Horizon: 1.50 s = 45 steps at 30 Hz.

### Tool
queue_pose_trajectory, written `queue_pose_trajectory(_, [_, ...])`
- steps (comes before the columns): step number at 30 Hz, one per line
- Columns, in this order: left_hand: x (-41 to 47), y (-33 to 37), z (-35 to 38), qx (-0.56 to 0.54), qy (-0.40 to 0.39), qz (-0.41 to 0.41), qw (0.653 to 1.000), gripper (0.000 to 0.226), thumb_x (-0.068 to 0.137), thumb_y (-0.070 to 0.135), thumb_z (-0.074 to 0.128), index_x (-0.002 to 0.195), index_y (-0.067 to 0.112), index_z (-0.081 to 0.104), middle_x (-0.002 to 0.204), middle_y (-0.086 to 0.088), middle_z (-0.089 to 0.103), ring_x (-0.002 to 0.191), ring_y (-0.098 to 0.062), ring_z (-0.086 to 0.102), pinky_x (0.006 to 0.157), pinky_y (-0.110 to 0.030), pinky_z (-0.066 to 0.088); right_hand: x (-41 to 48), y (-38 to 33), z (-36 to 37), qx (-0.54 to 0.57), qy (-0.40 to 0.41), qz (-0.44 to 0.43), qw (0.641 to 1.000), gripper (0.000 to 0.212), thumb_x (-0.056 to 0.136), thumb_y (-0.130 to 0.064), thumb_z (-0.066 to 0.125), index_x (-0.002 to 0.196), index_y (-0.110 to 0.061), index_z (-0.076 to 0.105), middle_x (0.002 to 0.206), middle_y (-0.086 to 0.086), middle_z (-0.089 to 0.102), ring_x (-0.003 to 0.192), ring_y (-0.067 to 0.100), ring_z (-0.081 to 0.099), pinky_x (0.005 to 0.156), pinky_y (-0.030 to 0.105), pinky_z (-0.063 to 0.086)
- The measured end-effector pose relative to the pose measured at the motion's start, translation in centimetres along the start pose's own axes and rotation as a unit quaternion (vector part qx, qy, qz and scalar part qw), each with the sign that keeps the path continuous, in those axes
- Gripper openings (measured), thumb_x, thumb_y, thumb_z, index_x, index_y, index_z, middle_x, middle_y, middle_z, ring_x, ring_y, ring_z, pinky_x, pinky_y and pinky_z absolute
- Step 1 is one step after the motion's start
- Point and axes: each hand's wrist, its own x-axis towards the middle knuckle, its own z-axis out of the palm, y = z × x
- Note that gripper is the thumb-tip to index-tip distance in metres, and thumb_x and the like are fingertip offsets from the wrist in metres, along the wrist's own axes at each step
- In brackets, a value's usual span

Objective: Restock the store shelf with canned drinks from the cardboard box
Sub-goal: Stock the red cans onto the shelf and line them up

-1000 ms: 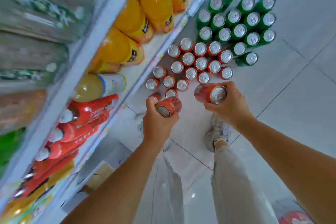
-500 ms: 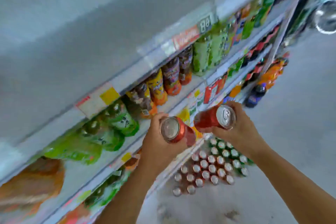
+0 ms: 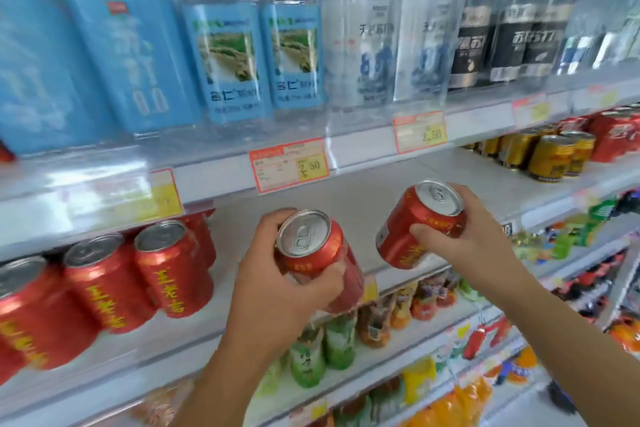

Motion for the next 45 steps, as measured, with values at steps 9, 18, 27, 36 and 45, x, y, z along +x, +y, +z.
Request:
queue_pose_trajectory(9, [0.1,-1.4,-5.6,0.054,0.104,-0.044,0.992,0.052,0.061,0.028,0.085,0.105,0.036,0.059,0.094,0.029,0.069,0.086,0.008,0.066,0.071,-0.003,0.044,6.3,0.1,9.0,-0.044,-0.129,-0.012,0.991,0.052,0.075,-0.030,0.079,0.117,-0.030,0.049,0.101,-0.016,0.059,0.093,0.006,0.057,0.071,0.016,0.039])
queue_pose_trajectory(18, [-2.0,-1.4,-6.4,0.083,0.196,-0.067,0.975,0.060,0.059,0.039,0.078,0.116,0.028,0.063,0.099,0.016,0.073,0.092,-0.002,0.068,0.082,-0.017,0.051,7.5,0.5,12.6,-0.014,-0.231,-0.030,0.972,0.057,0.074,-0.049,0.076,0.120,-0.032,0.047,0.107,-0.017,0.058,0.095,0.002,0.056,0.072,0.017,0.040])
queue_pose_trajectory(27, [-3.8,-1.1,-7.7,0.090,0.237,-0.056,0.966,0.051,0.076,0.005,0.080,0.122,0.019,0.063,0.102,0.015,0.073,0.091,0.001,0.067,0.077,-0.009,0.047,8.9,1.0,15.4,-0.039,-0.323,-0.051,0.944,0.081,0.071,-0.024,0.084,0.136,-0.019,0.036,0.122,-0.006,0.055,0.110,0.013,0.055,0.089,0.029,0.043])
queue_pose_trajectory(36, [-4.3,-2.1,-7.9,0.083,0.237,-0.018,0.968,0.045,0.079,0.002,0.075,0.116,0.023,0.061,0.095,0.018,0.072,0.087,0.002,0.066,0.075,-0.010,0.048,13.1,0.6,22.6,-0.060,-0.249,-0.088,0.963,0.081,0.070,-0.032,0.085,0.132,-0.010,0.037,0.130,0.008,0.055,0.115,0.026,0.057,0.097,0.039,0.047])
queue_pose_trajectory(45, [-4.2,-1.9,-8.7,0.079,0.213,-0.011,0.974,0.048,0.074,0.014,0.079,0.117,0.024,0.061,0.097,0.018,0.072,0.090,0.001,0.067,0.075,-0.011,0.050,14.8,1.2,25.5,-0.047,-0.241,-0.054,0.968,0.078,0.073,-0.018,0.081,0.136,-0.007,0.036,0.131,0.013,0.055,0.116,0.029,0.057,0.091,0.033,0.045])
